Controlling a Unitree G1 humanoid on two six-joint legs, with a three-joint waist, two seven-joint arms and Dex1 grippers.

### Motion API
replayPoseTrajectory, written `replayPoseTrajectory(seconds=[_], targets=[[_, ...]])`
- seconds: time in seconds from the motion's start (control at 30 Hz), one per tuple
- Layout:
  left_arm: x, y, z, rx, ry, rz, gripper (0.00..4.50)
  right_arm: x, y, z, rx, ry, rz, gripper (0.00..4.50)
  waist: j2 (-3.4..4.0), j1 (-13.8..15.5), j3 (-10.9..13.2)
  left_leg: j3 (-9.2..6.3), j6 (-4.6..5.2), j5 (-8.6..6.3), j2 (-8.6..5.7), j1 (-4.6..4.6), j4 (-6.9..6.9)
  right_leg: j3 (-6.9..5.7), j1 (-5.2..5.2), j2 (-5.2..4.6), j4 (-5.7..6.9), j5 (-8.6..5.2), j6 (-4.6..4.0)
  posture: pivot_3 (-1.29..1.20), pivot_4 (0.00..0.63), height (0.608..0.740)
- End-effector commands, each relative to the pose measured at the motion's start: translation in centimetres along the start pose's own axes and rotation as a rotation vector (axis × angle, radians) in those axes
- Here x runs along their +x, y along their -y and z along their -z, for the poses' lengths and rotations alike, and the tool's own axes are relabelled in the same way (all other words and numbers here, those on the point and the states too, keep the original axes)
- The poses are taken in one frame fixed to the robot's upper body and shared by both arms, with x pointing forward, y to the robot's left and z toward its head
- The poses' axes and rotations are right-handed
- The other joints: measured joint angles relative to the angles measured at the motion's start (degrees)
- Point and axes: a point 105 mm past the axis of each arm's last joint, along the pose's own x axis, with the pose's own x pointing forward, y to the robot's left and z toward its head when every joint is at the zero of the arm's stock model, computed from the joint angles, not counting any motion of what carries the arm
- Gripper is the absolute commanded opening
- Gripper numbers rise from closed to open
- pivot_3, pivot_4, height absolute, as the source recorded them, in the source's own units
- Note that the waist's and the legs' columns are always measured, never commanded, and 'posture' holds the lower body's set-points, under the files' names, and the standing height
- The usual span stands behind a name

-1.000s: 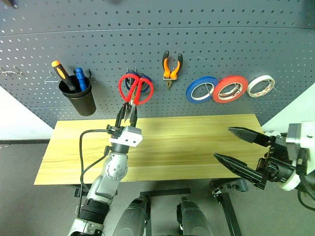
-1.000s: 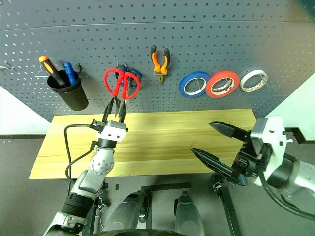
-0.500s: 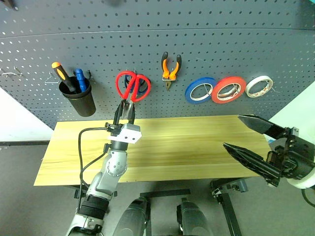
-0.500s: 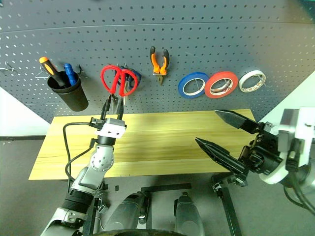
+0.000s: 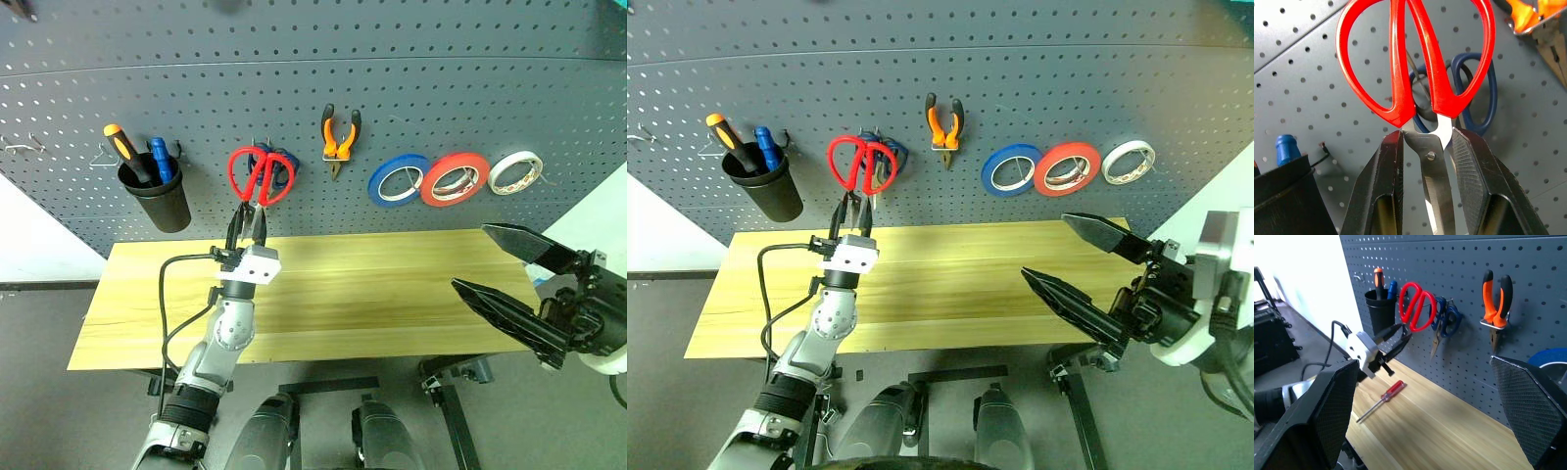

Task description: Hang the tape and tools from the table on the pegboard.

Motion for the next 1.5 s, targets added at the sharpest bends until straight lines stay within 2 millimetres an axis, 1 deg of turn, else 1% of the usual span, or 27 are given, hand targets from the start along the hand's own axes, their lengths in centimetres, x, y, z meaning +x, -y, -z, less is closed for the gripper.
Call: replayPoseTrajectory(seconds=[0.03, 0.17, 0.33, 0.37, 0.47, 0.73, 1.0, 1.1, 1.37, 1.5], targets=[[0.6, -0.3, -0.7, -0.003, 0.037, -0.030, 1.09, 0.0, -0.5, -0.9, -0.037, 0.022, -0.012, 4.50, 0.00, -0.01, 0.00, 0.00, 0.00, 0.00, 0.00, 0.00, 0.00, 0.00, 0.00, 0.00, 0.00, 0.00, 0.00, -0.13, 0.179, 0.740], [0.7, 0.1, -0.6, -0.008, 0.035, -0.031, 1.09, 0.0, -0.5, -1.0, -0.038, 0.021, -0.007, 4.50, 0.00, -0.02, 0.00, 0.00, 0.00, 0.00, 0.00, 0.00, 0.00, 0.00, 0.00, 0.00, 0.00, 0.00, 0.00, -0.13, 0.179, 0.740], [0.8, 1.1, -0.4, -0.029, 0.024, -0.014, 1.09, 0.0, -0.5, -1.1, -0.041, 0.019, -0.001, 4.50, 0.00, -0.01, 0.00, 0.00, 0.00, 0.00, 0.00, 0.00, 0.00, 0.00, 0.00, -0.01, 0.00, 0.00, 0.00, -0.14, 0.182, 0.740], [0.9, 1.2, -0.7, -0.040, 0.036, -0.010, 1.09, 0.0, -0.5, -0.9, -0.041, 0.009, 0.005, 4.50, 0.00, -0.04, 0.00, 0.00, 0.00, 0.00, 0.00, 0.00, 0.00, 0.00, 0.01, -0.01, -0.01, 0.00, 0.00, -0.14, 0.183, 0.740], [0.9, 1.2, -1.3, -0.058, 0.056, -0.010, 1.09, -0.1, -0.3, -0.5, -0.039, -0.009, 0.016, 4.50, 0.00, -0.08, 0.00, 0.01, 0.00, 0.00, 0.00, -0.01, -0.01, 0.00, -0.01, -0.01, -0.01, 0.00, 0.00, -0.14, 0.183, 0.740], [0.7, 1.3, -1.3, -0.059, 0.058, -0.007, 1.09, -0.1, -0.4, -0.2, -0.034, -0.017, 0.022, 4.50, -0.01, -0.14, 0.00, 0.01, 0.00, 0.00, 0.00, -0.01, -0.01, 0.01, -0.01, -0.01, -0.01, 0.00, 0.00, -0.14, 0.185, 0.740], [1.1, 1.7, -0.6, -0.037, 0.038, -0.012, 1.09, -0.1, -0.5, -0.1, -0.030, -0.027, 0.023, 4.50, -0.01, -0.14, 0.01, 0.01, 0.01, -0.01, 0.00, -0.01, -0.01, 0.01, -0.01, -0.01, -0.02, 0.00, 0.00, -0.15, 0.190, 0.740], [1.6, 2.2, -0.4, -0.036, 0.029, -0.023, 1.09, 0.0, -0.6, 0.0, -0.028, -0.026, 0.021, 4.50, -0.02, -0.09, 0.01, 0.01, 0.01, -0.01, 0.00, -0.01, -0.01, 0.01, 0.00, -0.01, -0.02, 0.00, 0.00, -0.15, 0.188, 0.740], [2.8, 3.9, -1.0, -0.056, 0.035, -0.038, 1.09, 0.1, -0.7, -0.1, -0.032, -0.025, 0.019, 4.50, -0.02, -0.16, 0.01, 0.02, 0.01, -0.01, 0.00, -0.01, -0.02, 0.01, 0.00, 0.00, -0.04, 0.00, 0.00, -0.16, 0.184, 0.740], [3.0, 4.6, -0.7, -0.056, 0.020, -0.037, 1.09, 0.0, -0.8, -0.1, -0.033, -0.027, 0.025, 4.50, -0.03, -0.21, 0.01, 0.03, 0.01, -0.01, 0.00, -0.01, -0.02, 0.01, 0.00, 0.00, -0.04, 0.00, 0.01, -0.16, 0.182, 0.740]])
